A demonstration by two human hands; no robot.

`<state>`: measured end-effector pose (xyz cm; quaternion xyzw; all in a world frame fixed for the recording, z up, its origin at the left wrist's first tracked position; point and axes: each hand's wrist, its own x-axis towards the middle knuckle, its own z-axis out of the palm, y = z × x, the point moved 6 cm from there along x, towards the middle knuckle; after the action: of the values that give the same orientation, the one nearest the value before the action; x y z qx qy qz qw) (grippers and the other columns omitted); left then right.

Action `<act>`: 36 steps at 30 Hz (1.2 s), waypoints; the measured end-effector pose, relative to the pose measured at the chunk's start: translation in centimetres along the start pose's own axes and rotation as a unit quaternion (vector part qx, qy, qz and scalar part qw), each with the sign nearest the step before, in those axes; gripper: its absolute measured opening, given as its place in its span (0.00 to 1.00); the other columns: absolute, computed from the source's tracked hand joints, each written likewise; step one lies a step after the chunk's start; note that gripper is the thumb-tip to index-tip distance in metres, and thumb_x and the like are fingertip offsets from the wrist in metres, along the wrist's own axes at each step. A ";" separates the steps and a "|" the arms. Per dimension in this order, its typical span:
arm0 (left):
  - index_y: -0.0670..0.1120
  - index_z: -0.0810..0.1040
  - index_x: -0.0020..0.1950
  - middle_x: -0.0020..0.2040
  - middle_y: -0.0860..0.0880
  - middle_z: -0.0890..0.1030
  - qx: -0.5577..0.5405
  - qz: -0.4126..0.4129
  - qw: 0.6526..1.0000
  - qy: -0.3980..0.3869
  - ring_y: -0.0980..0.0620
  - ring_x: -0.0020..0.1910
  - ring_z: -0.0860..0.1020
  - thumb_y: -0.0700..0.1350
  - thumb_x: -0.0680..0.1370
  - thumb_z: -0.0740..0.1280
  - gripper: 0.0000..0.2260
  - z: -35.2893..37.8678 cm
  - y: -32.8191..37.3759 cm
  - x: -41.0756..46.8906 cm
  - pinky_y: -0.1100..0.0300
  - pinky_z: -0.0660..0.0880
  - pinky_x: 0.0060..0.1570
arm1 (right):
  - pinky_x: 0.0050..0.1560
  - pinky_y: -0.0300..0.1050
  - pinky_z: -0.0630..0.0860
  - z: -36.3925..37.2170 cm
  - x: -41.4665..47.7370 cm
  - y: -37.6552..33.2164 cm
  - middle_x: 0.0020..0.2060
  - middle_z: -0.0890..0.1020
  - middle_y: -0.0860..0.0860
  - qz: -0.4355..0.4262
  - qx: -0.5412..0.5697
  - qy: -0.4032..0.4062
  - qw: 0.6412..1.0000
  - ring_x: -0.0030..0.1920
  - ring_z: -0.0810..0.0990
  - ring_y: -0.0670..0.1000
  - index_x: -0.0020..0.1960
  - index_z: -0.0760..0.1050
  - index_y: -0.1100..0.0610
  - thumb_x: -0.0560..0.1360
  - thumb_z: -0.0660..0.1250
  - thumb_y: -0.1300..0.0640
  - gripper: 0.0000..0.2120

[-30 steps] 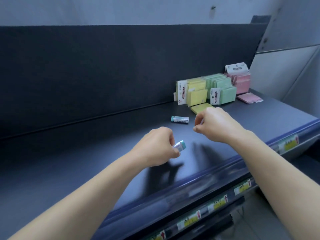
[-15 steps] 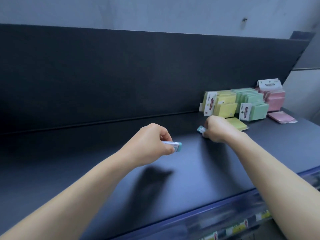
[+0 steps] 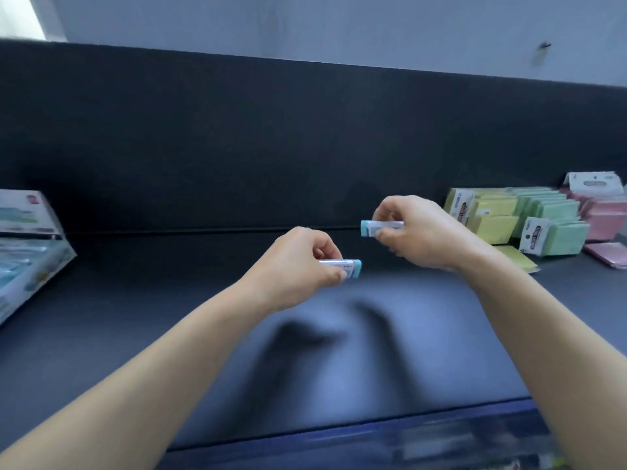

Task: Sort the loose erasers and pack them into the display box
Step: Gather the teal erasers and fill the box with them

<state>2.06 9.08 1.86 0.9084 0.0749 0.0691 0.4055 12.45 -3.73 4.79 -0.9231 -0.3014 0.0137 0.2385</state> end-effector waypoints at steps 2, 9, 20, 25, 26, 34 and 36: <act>0.48 0.80 0.42 0.31 0.55 0.74 -0.005 -0.021 0.999 0.026 0.59 0.27 0.69 0.47 0.72 0.72 0.03 -1.4 -0.5 -1.4 0.72 0.62 0.22 | 0.31 0.41 0.70 -0.1 0.5 -2.5 0.35 0.77 0.47 -0.049 0.005 -0.003 0.999 0.34 0.75 0.48 0.44 0.78 0.52 0.75 0.65 0.60 0.05; 0.47 0.81 0.42 0.36 0.53 0.79 -0.002 -0.110 0.980 0.169 0.57 0.33 0.73 0.47 0.72 0.72 0.04 -7.1 -3.0 -8.2 0.66 0.68 0.32 | 0.29 0.39 0.70 2.6 1.2 -12.1 0.37 0.76 0.48 -0.200 0.102 -0.014 0.974 0.32 0.73 0.47 0.44 0.76 0.54 0.71 0.70 0.62 0.05; 0.49 0.80 0.40 0.31 0.56 0.76 0.052 -0.187 0.920 0.341 0.59 0.29 0.70 0.45 0.71 0.73 0.03 -15.7 -8.0 -19.9 0.72 0.65 0.28 | 0.45 0.39 0.70 7.6 -2.5 -26.9 0.44 0.77 0.51 -0.371 0.118 -0.026 0.921 0.44 0.75 0.51 0.54 0.80 0.56 0.74 0.64 0.64 0.11; 0.46 0.78 0.41 0.34 0.52 0.77 0.032 -0.186 0.905 0.382 0.57 0.30 0.70 0.41 0.70 0.75 0.06 -20.7 -12.7 -22.5 0.71 0.67 0.31 | 0.46 0.37 0.66 10.7 -2.5 -31.4 0.45 0.75 0.51 -0.368 0.117 -0.035 0.922 0.43 0.72 0.49 0.60 0.76 0.53 0.76 0.63 0.63 0.15; 0.46 0.77 0.41 0.35 0.51 0.78 0.030 -0.184 0.906 0.379 0.55 0.31 0.71 0.41 0.70 0.75 0.07 -21.5 -13.8 -22.6 0.68 0.68 0.34 | 0.44 0.37 0.66 11.3 -2.3 -32.1 0.44 0.75 0.51 -0.360 0.123 -0.037 0.924 0.42 0.72 0.49 0.61 0.76 0.53 0.76 0.63 0.63 0.15; 0.49 0.75 0.38 0.38 0.48 0.80 0.020 -0.158 0.934 0.319 0.52 0.36 0.74 0.41 0.71 0.74 0.08 -27.3 -20.5 -22.1 0.59 0.72 0.41 | 0.40 0.41 0.74 15.6 -1.6 -38.2 0.42 0.76 0.48 -0.305 0.147 -0.043 0.940 0.44 0.77 0.53 0.57 0.70 0.56 0.75 0.66 0.63 0.12; 0.49 0.76 0.38 0.38 0.50 0.79 0.027 -0.146 0.948 0.280 0.53 0.35 0.73 0.43 0.71 0.74 0.08 -27.9 -21.5 -21.3 0.61 0.71 0.39 | 0.38 0.38 0.73 16.4 -1.4 -38.7 0.40 0.74 0.45 -0.285 0.144 -0.039 0.947 0.42 0.76 0.51 0.56 0.70 0.55 0.75 0.66 0.63 0.11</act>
<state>-25.73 39.41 2.87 0.8420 0.3195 0.2589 0.3492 -12.72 29.85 7.47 -0.7536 -0.5556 0.0243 0.3505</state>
